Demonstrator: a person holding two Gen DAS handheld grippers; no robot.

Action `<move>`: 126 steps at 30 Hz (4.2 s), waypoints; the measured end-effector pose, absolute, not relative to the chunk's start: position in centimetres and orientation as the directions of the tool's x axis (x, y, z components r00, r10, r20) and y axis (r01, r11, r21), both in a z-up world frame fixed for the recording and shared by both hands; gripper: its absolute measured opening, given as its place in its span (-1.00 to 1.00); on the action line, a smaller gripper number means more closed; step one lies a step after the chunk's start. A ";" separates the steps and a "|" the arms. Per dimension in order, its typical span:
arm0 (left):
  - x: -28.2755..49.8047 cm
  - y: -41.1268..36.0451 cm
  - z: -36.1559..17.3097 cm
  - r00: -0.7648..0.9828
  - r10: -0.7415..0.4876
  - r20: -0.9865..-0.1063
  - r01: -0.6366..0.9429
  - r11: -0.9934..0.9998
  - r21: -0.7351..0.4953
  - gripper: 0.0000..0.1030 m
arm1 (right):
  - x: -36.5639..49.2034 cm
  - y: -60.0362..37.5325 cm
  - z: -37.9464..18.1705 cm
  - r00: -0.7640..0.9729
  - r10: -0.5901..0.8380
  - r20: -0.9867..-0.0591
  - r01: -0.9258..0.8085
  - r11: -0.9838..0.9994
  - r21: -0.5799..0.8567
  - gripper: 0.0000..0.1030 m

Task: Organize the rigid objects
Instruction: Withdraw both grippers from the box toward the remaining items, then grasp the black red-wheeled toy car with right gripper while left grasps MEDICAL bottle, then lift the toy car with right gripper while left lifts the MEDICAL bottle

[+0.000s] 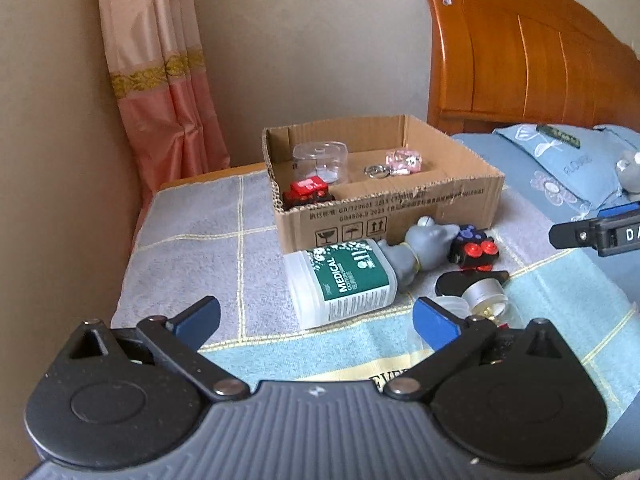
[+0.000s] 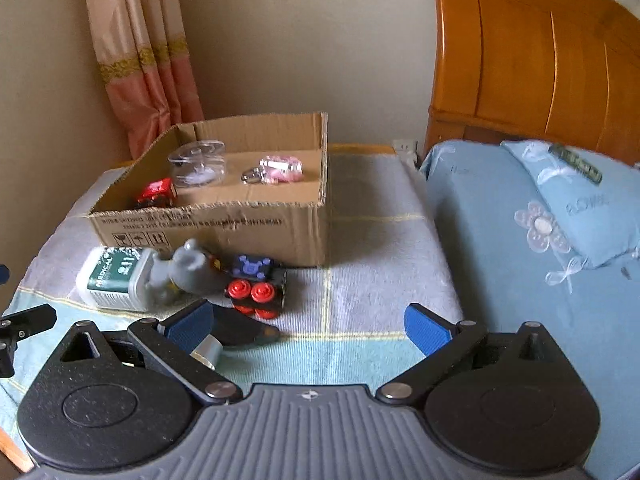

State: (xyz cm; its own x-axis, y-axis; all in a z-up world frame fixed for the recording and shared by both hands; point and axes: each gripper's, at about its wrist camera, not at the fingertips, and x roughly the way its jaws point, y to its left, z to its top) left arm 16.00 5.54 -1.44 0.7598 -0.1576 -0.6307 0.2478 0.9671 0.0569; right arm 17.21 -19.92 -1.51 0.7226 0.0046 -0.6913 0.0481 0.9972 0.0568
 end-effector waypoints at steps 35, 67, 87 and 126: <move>21.0 3.2 -3.4 0.719 -0.154 -0.678 0.245 0.969 0.041 0.98 | 25.6 -19.7 -8.6 0.624 0.004 -0.781 0.051 0.998 0.045 1.00; 25.8 3.9 -7.0 0.676 -0.084 -0.732 0.192 0.979 0.065 0.99 | 25.9 -20.6 -9.5 0.641 -0.026 -0.767 0.021 1.000 -0.017 1.00; 26.2 5.5 -7.9 0.658 -0.102 -0.746 0.229 0.971 0.069 0.88 | 26.3 -20.6 -9.4 0.647 -0.017 -0.762 0.006 1.000 -0.018 0.95; 22.5 7.0 -3.1 0.595 -0.160 -0.788 0.381 0.919 0.100 0.62 | 23.1 -20.6 -4.7 0.638 0.060 -0.768 -0.199 0.976 -0.090 0.01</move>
